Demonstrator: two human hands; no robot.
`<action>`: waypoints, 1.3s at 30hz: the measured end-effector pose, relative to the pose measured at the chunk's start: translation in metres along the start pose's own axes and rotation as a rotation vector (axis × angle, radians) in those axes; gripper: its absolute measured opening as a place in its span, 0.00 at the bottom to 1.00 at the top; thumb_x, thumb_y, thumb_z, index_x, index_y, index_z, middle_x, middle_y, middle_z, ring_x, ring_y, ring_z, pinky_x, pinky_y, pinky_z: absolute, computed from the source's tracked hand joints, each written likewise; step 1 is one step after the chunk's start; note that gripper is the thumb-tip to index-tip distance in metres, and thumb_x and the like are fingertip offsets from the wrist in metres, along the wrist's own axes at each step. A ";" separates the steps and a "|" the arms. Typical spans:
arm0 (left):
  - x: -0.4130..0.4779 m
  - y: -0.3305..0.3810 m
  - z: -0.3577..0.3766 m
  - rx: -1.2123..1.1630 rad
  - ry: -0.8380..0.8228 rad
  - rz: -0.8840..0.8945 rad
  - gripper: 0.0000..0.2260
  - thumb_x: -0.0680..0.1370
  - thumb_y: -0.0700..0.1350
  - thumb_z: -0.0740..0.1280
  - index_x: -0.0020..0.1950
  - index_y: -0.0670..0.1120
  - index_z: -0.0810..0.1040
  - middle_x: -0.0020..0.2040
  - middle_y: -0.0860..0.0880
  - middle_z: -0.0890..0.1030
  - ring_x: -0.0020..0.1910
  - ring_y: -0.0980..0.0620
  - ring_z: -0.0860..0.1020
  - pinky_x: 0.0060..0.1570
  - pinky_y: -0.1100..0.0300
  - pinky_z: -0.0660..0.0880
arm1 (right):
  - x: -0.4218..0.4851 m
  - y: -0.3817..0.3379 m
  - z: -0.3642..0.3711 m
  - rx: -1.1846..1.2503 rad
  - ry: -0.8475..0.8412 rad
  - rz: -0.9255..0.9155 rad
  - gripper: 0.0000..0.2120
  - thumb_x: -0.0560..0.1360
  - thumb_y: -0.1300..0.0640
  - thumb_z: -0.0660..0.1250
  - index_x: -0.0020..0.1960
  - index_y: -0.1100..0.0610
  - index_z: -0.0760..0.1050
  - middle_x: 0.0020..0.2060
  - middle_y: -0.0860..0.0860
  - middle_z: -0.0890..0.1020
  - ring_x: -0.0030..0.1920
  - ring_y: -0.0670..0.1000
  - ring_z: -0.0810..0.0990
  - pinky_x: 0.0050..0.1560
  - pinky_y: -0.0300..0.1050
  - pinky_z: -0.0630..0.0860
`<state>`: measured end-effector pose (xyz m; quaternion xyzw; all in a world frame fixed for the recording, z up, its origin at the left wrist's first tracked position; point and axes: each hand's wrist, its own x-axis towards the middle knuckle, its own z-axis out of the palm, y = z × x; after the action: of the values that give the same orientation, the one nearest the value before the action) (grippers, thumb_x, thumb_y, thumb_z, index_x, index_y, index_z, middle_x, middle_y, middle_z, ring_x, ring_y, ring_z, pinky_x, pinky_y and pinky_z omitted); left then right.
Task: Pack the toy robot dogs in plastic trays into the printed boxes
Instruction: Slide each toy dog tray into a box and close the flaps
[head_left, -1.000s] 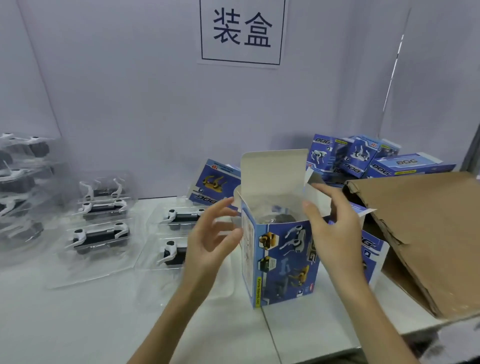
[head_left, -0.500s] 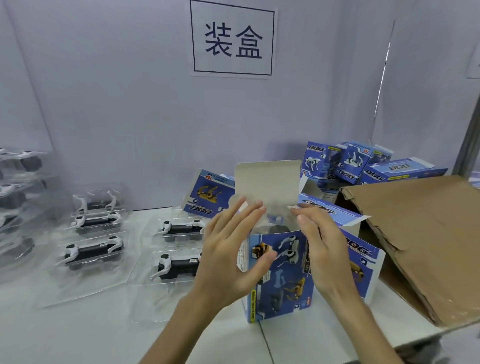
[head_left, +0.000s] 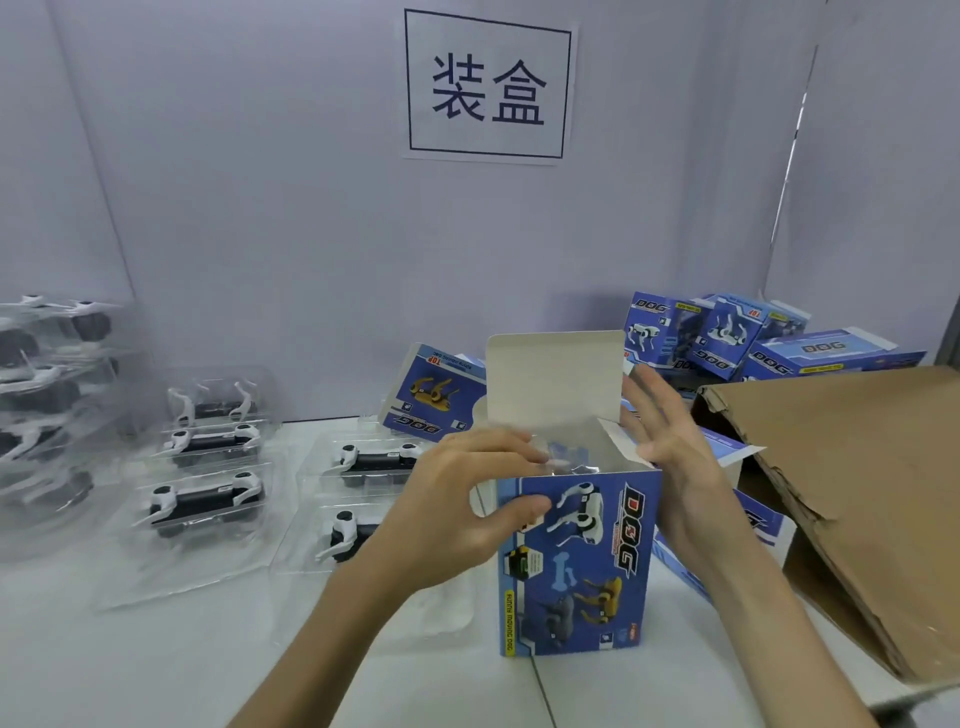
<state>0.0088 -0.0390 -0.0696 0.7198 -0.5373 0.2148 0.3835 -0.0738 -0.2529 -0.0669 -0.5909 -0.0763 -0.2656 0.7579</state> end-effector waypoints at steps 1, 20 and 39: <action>-0.001 -0.001 -0.006 -0.016 -0.014 0.000 0.11 0.76 0.49 0.74 0.57 0.48 0.86 0.57 0.59 0.84 0.63 0.64 0.76 0.61 0.69 0.72 | 0.001 -0.002 0.004 0.006 -0.065 0.004 0.43 0.59 0.64 0.67 0.73 0.47 0.67 0.66 0.46 0.79 0.65 0.50 0.79 0.51 0.46 0.82; -0.025 0.003 0.013 0.297 0.204 0.291 0.09 0.80 0.48 0.65 0.59 0.52 0.77 0.61 0.55 0.83 0.63 0.56 0.77 0.75 0.47 0.58 | -0.022 -0.015 0.005 -0.555 -0.228 -0.288 0.18 0.68 0.48 0.74 0.38 0.59 0.69 0.58 0.47 0.84 0.68 0.48 0.76 0.66 0.56 0.68; -0.045 0.016 0.042 0.460 0.460 -0.034 0.17 0.78 0.50 0.63 0.66 0.52 0.71 0.67 0.47 0.68 0.69 0.49 0.65 0.65 0.50 0.63 | -0.011 -0.032 0.016 -0.823 -0.307 -0.200 0.13 0.72 0.47 0.70 0.56 0.45 0.83 0.57 0.34 0.82 0.61 0.37 0.79 0.54 0.39 0.80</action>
<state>-0.0258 -0.0467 -0.1226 0.7292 -0.3619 0.4810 0.3255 -0.0956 -0.2396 -0.0395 -0.8654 -0.1326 -0.2552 0.4104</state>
